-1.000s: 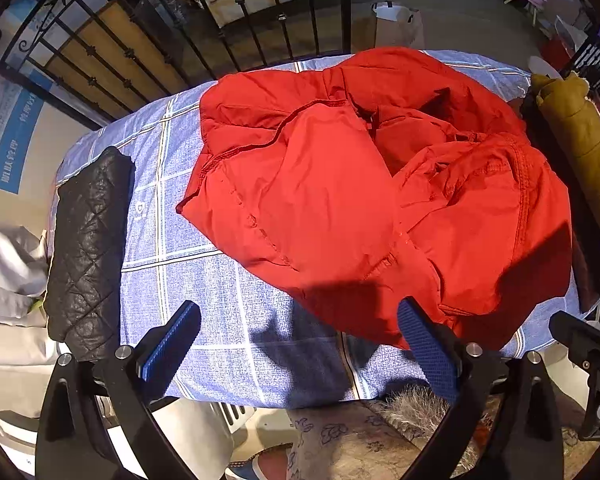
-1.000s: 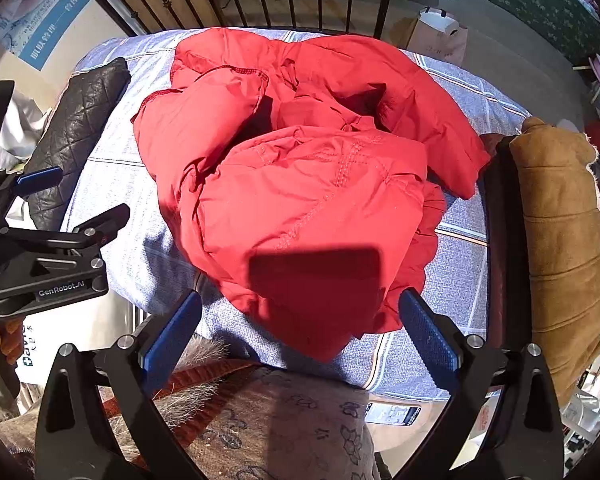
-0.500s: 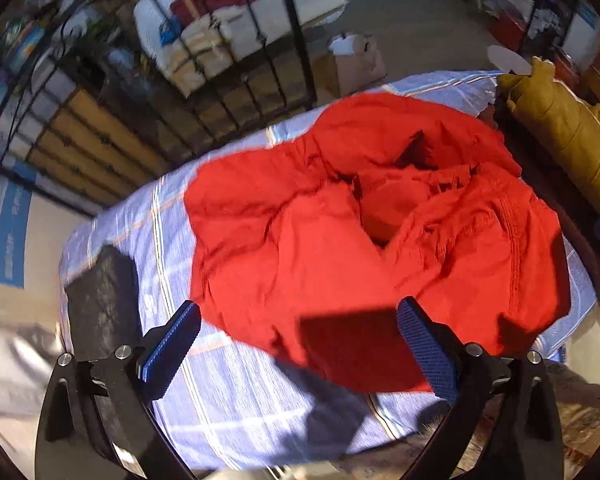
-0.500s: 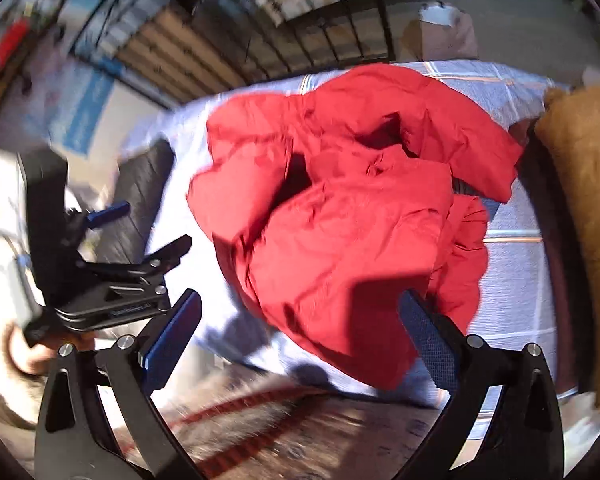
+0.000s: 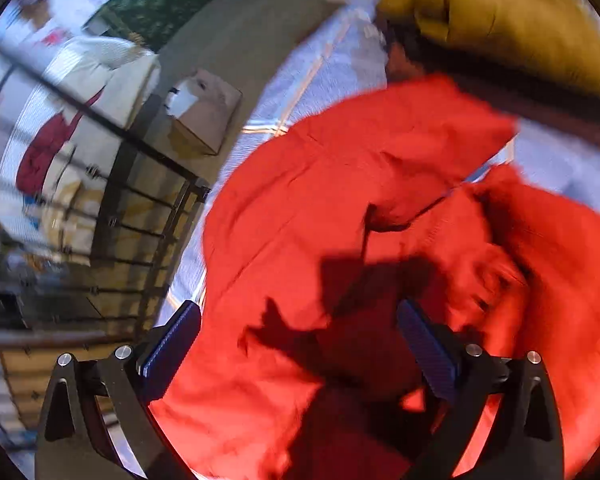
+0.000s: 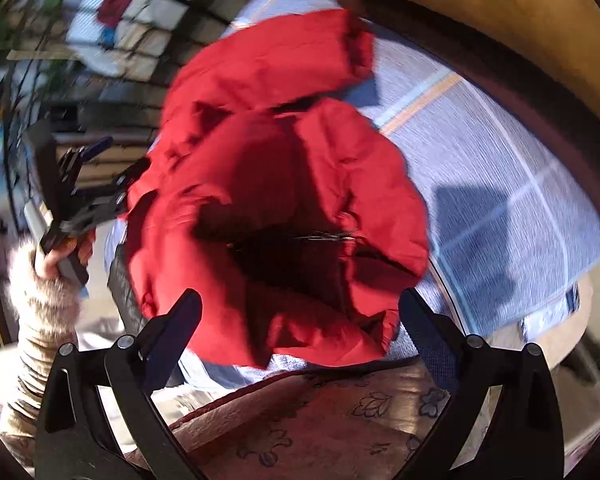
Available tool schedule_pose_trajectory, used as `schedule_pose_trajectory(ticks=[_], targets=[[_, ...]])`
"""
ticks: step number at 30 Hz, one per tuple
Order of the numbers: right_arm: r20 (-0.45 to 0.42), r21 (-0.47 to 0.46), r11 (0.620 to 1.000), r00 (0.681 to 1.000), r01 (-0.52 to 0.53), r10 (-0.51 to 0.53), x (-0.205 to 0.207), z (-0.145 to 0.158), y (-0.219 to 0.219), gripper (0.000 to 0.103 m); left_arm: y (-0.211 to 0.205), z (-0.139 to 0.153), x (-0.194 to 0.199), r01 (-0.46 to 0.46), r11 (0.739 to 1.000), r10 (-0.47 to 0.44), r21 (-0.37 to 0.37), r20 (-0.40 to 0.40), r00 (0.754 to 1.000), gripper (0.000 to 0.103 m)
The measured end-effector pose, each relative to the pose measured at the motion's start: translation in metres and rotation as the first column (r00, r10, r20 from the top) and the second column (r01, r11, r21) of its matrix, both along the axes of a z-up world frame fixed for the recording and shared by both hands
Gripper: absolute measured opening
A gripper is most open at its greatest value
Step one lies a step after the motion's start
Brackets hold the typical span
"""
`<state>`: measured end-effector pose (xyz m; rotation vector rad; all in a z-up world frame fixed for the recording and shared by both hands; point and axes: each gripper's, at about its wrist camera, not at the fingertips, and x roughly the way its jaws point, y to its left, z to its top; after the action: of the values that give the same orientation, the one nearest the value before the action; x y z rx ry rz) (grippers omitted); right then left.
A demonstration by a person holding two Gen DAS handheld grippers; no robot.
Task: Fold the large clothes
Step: 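Grasp the red jacket's shoulders with both grippers and lift it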
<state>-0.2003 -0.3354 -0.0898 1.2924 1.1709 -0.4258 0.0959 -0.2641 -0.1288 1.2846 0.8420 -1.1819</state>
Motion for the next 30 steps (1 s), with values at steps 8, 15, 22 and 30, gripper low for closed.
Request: schedule_pose_trajectory(ticks=[8,15,22,30], targets=[[-0.016,0.252,0.952,0.984,0.177,-0.179,-0.028,-0.065,0.002,0.097,-0.056,-0.100,0.011,-0.116,0.985,0.105,0.130,0.090,0.990,0.029],[-0.132,0.397,0.851,0.939,0.343,-0.317,-0.054,-0.147,-0.004,0.097,-0.027,-0.038,0.040,-0.332,0.941,0.329,-0.064,-0.047,0.943,0.005],[-0.149,0.378,0.903,0.976,0.204,-0.158,-0.033,-0.206,0.012,0.042,0.075,0.046,0.077,-0.616,0.755,0.573,-0.225,-0.228,0.787,0.004],[0.110,-0.069,0.982,0.977,-0.176,0.183,0.038,-0.066,0.012,0.013,0.201,0.156,0.061,-0.757,0.521,0.689,-0.393,-0.330,0.645,0.003]])
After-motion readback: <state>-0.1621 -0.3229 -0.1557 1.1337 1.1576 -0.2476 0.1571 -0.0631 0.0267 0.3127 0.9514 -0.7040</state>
